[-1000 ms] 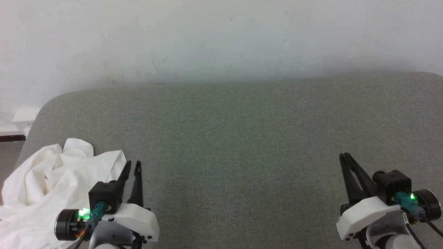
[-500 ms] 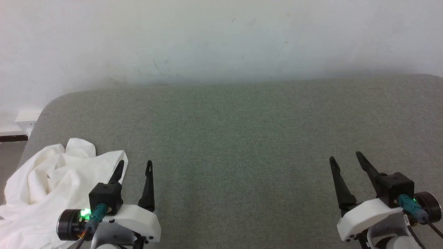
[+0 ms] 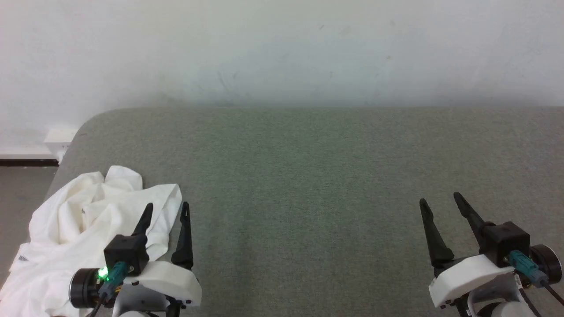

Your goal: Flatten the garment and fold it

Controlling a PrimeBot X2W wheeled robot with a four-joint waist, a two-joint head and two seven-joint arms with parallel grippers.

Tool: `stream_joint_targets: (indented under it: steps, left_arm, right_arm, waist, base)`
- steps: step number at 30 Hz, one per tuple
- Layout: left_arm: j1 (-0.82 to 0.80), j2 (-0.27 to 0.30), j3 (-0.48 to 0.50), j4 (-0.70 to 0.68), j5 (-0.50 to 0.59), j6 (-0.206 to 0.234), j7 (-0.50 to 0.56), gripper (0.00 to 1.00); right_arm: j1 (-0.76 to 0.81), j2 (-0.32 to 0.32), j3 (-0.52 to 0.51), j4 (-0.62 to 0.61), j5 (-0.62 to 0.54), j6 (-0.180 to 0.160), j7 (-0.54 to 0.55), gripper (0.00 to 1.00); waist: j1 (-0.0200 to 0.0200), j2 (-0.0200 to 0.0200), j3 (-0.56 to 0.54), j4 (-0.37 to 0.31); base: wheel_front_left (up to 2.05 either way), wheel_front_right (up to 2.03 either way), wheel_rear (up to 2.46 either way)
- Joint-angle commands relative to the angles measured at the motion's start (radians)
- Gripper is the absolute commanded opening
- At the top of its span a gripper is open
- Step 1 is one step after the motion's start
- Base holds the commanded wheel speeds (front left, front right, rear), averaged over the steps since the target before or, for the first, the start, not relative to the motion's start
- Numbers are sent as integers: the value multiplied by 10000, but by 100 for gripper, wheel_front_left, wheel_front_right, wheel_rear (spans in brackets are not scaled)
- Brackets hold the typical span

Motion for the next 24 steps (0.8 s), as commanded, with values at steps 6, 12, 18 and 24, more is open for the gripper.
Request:
stream_joint_targets:
  steps: [6, 12, 18, 24]
  left_arm:
    - [85, -8, 145, 54, -275, 12, -211, 100]
    - [98, -9, 179, 173, -469, 24, -337, 100]
    - [47, -10, 222, 307, -671, 40, -462, 100]
    - [19, -11, 275, 400, -868, 64, -588, 100]
  right_arm:
    - [58, 13, 36, -68, 3, -3, -208, 100]
    - [62, 15, 98, -181, -20, -3, -334, 100]
    - [1, 16, 241, -362, -62, -4, -439, 100]
    - [-21, 18, 336, -524, -56, -4, -520, 100]
  waist:
    - [0, 0, 25, 609]
    - [0, 0, 68, 1105]
    - [0, 0, 148, 1574]
    - [0, 0, 226, 2011]
  base:
    - [0, 0, 0]
    - [0, 0, 0]
    - [0, 0, 0]
    - [0, 0, 0]
